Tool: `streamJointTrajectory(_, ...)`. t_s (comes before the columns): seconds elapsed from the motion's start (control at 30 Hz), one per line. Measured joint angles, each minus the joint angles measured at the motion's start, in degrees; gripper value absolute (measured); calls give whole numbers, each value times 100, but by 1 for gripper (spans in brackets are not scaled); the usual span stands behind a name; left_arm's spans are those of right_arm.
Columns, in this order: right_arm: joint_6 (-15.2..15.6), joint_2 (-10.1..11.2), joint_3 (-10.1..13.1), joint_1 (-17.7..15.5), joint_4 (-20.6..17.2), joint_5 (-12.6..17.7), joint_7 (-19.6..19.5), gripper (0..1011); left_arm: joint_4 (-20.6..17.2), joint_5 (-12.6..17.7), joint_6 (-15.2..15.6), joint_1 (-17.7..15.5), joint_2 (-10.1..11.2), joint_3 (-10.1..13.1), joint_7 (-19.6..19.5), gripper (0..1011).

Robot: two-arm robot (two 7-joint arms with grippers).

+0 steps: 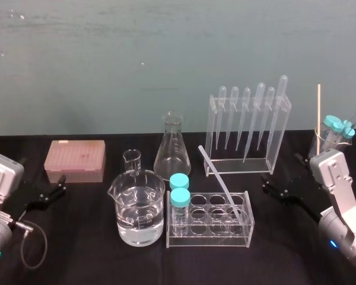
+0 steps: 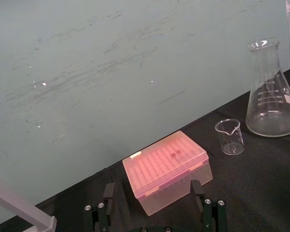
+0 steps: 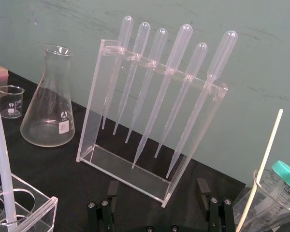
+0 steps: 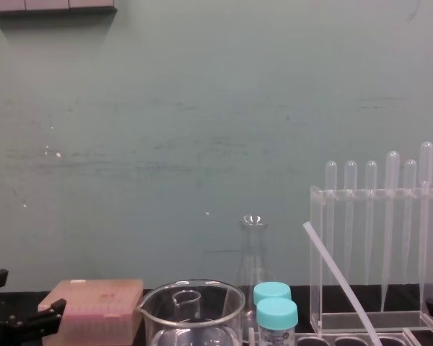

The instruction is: Pick up the stirring rod with one hand, then place it down.

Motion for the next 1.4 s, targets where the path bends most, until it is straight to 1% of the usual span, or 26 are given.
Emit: streamJointTrajectory(1.4, 0, 0, 0, 0, 0, 0, 0, 1002, 0, 0, 0, -1, 0, 0, 0, 1000)
